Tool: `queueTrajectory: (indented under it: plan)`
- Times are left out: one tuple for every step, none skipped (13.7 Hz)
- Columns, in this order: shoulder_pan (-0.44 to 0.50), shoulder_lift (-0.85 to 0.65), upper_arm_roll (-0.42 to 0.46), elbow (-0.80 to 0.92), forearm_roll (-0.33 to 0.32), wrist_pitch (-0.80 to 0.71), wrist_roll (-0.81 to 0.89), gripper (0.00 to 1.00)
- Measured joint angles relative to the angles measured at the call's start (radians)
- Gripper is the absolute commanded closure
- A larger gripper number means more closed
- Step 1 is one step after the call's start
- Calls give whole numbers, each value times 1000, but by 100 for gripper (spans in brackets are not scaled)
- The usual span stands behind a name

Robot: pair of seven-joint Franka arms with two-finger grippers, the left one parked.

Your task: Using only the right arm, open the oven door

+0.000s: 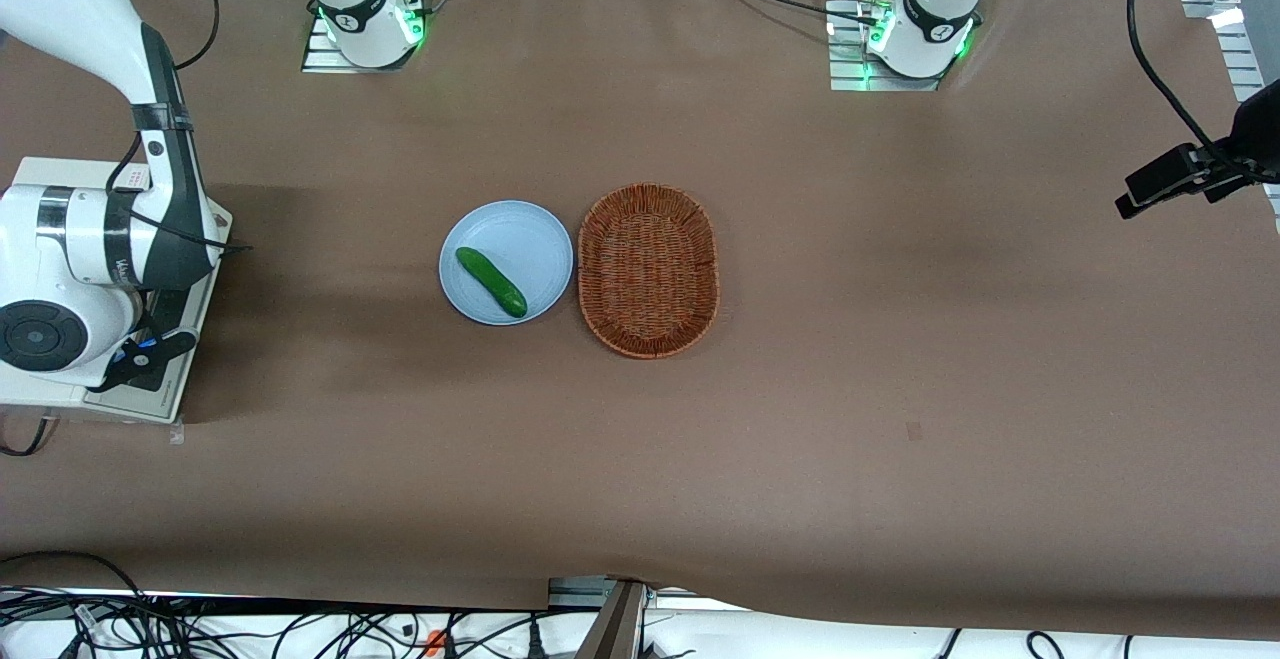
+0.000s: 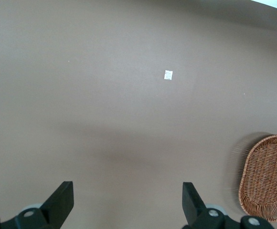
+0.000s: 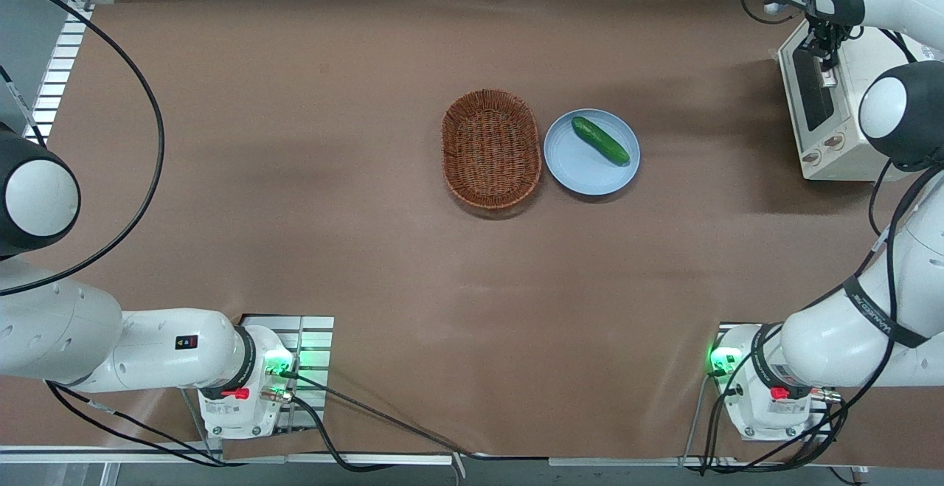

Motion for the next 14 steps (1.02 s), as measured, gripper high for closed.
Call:
queueTrajectory:
  plan:
    - [0,0,0,0,4,1,0,100]
    - [0,-1,0,0,12,3,0,100]
    - [0,-3,0,0,26,6,0,100]
    - [0,-5,0,0,39,9,2,100]
    - [1,-6,0,0,49,10,6,100]
    - [1,-7,0,0,58,11,14,100]
    - [1,-7,1,0,66,11,20,100]
    - [2,-7,2,0,72,11,23,100]
    - [3,-7,3,0,86,13,25,100]
    - [4,-7,4,0,104,15,27,100]
    - [6,-7,6,0,119,17,30,100]
    - [7,-6,6,0,129,20,38,100]
    - [8,-5,7,0,141,23,50,100]
    - [8,-3,9,0,159,27,61,100]
